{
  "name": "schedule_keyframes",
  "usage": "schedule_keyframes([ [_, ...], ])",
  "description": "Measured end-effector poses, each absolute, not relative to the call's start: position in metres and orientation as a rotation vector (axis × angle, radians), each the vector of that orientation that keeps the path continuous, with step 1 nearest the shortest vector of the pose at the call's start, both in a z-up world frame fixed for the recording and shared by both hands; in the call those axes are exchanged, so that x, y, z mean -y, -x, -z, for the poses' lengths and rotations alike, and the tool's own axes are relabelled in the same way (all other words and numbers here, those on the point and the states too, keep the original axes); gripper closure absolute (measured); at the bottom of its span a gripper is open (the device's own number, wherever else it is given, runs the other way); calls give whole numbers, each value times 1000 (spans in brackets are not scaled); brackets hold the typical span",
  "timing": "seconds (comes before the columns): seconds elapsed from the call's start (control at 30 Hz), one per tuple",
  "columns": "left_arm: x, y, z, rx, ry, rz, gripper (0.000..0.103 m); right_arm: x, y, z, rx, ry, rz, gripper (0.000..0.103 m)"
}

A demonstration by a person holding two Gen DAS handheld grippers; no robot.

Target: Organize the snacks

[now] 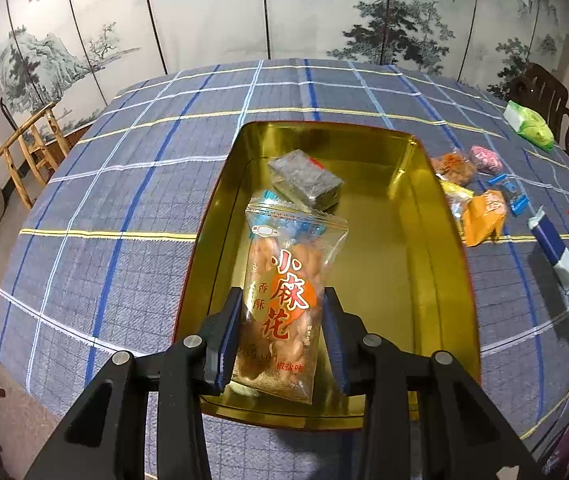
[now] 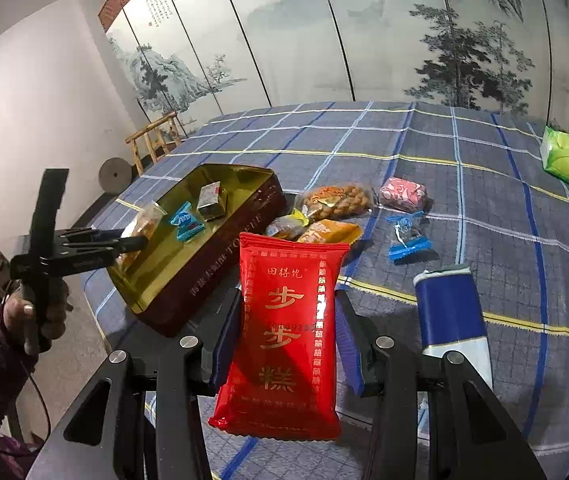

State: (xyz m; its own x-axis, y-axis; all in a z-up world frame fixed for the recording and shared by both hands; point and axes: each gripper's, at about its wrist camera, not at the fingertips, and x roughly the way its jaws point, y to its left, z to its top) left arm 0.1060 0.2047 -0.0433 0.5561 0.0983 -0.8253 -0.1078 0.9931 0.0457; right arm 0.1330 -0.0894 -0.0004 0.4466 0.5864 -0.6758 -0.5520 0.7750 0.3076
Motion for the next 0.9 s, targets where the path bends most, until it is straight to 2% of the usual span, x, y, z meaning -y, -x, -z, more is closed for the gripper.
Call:
schedule_keyframes([
  [0.57, -214, -104, 47, -941, -3, -134, 68, 55, -135, -15, -841, -28, -744, 57],
  [0.8, -212, -91, 32, -893, -10, -149, 54, 31, -146, -28, -823, -32, -786, 57],
  [0.9, -208, -87, 26, -880, -22, -151, 53, 18, -156, -31, -821, -40, -808, 57],
])
